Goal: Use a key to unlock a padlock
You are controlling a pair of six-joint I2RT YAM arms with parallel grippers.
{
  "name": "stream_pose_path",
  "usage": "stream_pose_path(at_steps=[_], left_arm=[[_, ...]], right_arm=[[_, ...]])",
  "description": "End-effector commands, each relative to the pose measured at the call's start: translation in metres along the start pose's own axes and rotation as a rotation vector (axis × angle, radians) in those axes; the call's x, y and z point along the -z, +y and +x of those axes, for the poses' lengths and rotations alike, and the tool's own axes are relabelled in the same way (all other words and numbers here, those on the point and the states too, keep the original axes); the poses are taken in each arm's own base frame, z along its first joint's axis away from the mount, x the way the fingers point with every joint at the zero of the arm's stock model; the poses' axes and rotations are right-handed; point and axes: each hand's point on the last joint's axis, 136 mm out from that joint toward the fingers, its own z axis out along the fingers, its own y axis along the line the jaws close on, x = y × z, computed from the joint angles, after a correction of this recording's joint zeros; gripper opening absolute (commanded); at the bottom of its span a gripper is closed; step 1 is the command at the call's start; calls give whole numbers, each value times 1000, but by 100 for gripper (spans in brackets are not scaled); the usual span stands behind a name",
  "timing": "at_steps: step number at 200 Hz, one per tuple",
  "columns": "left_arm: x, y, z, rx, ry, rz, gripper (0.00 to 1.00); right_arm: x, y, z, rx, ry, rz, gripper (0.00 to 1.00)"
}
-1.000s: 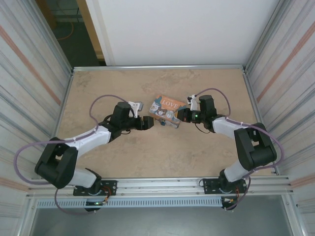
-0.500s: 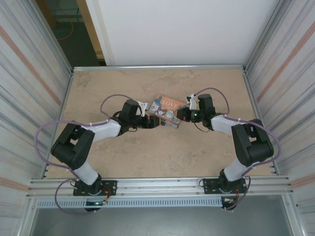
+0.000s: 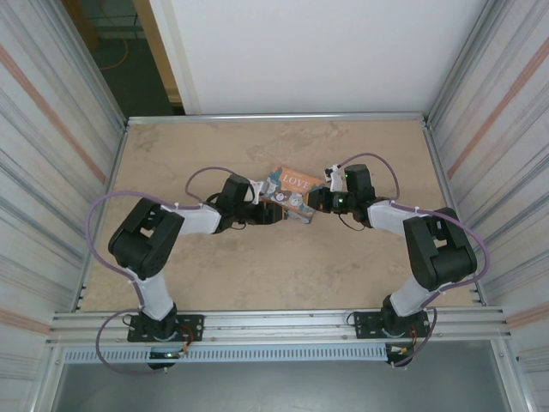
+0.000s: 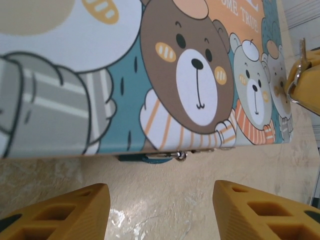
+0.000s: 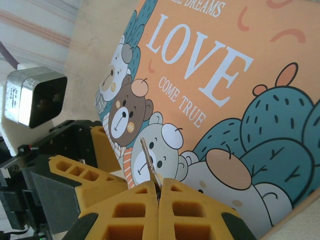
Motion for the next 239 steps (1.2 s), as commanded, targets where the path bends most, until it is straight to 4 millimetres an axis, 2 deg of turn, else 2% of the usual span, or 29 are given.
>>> stream_pose_path(at_steps=[1, 112, 239], left_arm=[[-5, -8, -12, -30, -30, 22, 56], [-20, -7, -14, -116, -110, 2, 53], [-38, -6, -2, -105, -85, -12, 51]], right_arm=[[-4, -12, 19, -22, 51, 36, 0], [-3, -12, 23, -13, 61, 42, 0], [-4, -8, 24, -1, 66, 43, 0]])
